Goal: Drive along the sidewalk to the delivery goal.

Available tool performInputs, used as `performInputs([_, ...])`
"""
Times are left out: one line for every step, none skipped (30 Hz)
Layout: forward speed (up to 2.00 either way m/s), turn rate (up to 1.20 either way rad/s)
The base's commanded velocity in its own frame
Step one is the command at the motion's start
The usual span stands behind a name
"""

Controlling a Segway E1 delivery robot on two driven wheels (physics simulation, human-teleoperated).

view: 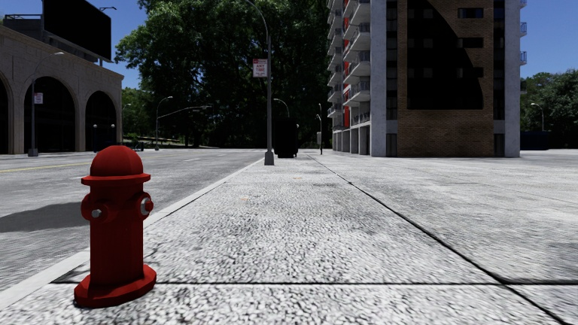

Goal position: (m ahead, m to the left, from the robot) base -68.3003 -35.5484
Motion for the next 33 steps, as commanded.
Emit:
performInputs([0.0, 0.0])
performInputs([0.0, 0.0])
performInputs([0.0, 0.0])
performInputs([0.0, 0.0])
performInputs([0.0, 0.0])
performInputs([0.0, 0.0])
performInputs([0.0, 0.0])
performInputs([0.0, 0.0])
performInputs([0.0, 0.0])
performInputs([0.0, 0.0])
performInputs([0.0, 0.0])
performInputs([0.0, 0.0])
performInputs([0.0, 0.0])
performInputs([0.0, 0.0])
performInputs([0.0, 0.0])
performInputs([0.0, 0.0])
performInputs([0.0, 0.0])
performInputs([0.0, 0.0])
performInputs([0.0, 0.0])
performInputs([0.0, 0.0])
performInputs([0.0, 0.0])
performInputs([0.0, 0.0])
performInputs([0.0, 0.0])
performInputs([0.0, 0.0])
performInputs([0.0, 0.0])
performInputs([0.0, 0.0])
performInputs([0.0, 0.0])
performInputs([0.0, 0.0])
performInputs([0.0, 0.0])
performInputs([0.0, 0.0])
performInputs([0.2, 0.0])
performInputs([0.0, 0.0])
performInputs([0.0, 0.0])
